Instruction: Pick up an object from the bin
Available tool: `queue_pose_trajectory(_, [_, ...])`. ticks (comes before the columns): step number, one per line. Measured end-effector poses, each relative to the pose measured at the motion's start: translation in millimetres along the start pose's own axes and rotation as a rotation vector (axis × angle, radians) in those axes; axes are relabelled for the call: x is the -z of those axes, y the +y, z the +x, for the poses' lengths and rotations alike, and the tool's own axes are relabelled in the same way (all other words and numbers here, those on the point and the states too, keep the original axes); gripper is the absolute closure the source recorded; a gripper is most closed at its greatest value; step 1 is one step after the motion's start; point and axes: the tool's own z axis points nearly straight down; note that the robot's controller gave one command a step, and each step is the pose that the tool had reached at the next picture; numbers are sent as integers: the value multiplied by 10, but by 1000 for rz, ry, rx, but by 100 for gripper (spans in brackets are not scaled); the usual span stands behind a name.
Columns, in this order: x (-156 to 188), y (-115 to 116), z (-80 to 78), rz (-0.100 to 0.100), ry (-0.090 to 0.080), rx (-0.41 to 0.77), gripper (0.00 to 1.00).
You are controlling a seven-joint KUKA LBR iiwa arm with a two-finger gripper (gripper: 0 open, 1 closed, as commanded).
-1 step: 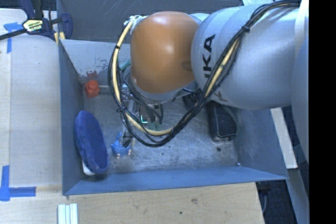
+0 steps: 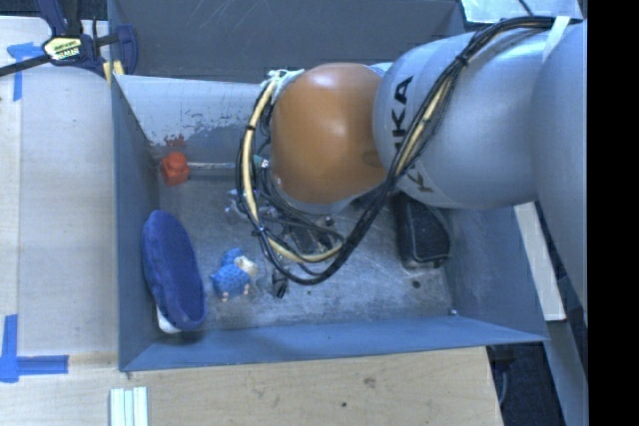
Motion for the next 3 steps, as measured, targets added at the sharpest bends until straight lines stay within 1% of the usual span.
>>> queue_pose_trajectory(1, [-779,1,-132,-1,-3,163,0])
queue_pose_trajectory(2, [-774,-1,-137,-1,-4,162,100])
queue_pose_trajectory(3, [555,-312,-407,2,-16,114,100])
